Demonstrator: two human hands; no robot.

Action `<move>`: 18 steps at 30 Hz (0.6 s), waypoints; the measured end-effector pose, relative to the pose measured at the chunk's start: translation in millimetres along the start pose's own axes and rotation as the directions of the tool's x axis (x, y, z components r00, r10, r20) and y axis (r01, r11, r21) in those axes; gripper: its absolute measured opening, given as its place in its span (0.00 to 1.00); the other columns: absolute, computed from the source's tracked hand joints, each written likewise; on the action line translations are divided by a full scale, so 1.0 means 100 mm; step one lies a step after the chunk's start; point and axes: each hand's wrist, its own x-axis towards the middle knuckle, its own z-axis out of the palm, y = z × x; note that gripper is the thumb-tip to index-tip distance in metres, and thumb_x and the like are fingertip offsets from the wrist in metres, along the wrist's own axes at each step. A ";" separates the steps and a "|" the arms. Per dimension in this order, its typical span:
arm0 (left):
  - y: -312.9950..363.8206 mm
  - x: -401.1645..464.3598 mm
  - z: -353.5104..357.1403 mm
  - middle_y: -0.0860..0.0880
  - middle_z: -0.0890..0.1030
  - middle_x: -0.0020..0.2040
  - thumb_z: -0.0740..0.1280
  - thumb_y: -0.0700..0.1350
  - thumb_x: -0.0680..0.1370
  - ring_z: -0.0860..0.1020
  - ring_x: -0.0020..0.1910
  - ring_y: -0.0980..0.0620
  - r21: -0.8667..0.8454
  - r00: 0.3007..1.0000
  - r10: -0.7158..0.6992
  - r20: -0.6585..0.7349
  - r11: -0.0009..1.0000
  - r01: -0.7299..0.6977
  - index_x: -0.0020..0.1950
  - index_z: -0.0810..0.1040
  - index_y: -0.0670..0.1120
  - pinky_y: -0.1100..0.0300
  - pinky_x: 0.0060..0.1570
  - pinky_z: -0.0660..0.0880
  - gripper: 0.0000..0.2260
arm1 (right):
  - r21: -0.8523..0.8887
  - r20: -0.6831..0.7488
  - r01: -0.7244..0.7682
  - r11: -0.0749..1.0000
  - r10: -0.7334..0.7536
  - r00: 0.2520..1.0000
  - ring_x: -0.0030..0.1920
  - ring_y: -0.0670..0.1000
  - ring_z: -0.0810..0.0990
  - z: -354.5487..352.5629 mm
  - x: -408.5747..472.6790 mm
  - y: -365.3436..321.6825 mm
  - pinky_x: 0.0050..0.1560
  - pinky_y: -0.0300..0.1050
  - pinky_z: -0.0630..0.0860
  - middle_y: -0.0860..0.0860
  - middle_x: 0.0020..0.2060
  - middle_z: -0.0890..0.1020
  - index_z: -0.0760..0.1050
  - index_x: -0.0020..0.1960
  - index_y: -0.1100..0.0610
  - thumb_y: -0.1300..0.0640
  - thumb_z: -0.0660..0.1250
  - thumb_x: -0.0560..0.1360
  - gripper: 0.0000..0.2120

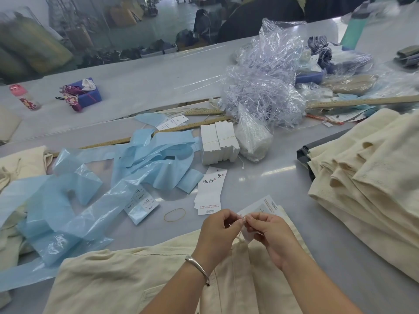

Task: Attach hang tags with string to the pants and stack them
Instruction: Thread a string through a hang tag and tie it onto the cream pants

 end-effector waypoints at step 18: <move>0.08 0.02 0.05 0.56 0.77 0.27 0.69 0.38 0.76 0.71 0.24 0.62 -0.134 0.978 -0.196 0.079 0.970 0.205 0.37 0.79 0.46 0.70 0.28 0.68 0.08 | 0.251 0.016 -0.176 0.952 0.178 0.984 0.33 0.47 0.75 -0.01 -0.02 0.06 0.38 0.41 0.67 0.51 0.32 0.80 0.79 0.41 0.59 0.64 0.66 0.76 0.07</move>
